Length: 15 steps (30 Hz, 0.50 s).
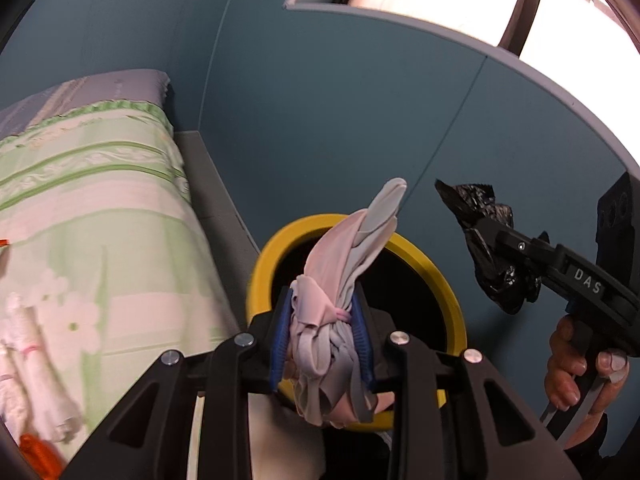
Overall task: Collect trash
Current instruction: 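Carry both items over the yellow-rimmed bin and open both tools to drop them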
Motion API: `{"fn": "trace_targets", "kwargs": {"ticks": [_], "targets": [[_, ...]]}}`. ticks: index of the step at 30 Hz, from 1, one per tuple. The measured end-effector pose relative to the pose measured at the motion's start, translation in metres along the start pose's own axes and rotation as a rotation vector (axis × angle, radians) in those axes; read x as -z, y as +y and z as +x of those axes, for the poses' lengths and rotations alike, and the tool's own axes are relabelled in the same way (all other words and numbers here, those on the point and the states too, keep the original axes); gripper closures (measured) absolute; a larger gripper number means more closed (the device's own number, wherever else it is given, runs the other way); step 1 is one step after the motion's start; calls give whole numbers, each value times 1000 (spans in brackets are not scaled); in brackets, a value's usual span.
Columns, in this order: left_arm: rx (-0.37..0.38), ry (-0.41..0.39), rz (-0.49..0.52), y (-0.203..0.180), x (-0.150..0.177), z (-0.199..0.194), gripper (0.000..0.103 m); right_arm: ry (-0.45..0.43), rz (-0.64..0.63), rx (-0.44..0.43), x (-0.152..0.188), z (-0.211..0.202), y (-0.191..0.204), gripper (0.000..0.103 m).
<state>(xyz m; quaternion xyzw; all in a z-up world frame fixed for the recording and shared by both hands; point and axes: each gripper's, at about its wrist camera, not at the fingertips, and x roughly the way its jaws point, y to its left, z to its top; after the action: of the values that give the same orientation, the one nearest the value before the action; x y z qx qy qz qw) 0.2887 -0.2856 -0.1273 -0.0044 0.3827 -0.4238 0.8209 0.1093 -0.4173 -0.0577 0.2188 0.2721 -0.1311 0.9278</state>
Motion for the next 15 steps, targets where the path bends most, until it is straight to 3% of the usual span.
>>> {"fn": "trace_targets", "kwargs": {"ticks": [7,15], "targets": [[17,50,-26,-4,3,39,77,16,29,9,-5,19,-9,67],[21,55,-16,-8,6,44,75,32,70,-1,-6,27,-9,60]]}}
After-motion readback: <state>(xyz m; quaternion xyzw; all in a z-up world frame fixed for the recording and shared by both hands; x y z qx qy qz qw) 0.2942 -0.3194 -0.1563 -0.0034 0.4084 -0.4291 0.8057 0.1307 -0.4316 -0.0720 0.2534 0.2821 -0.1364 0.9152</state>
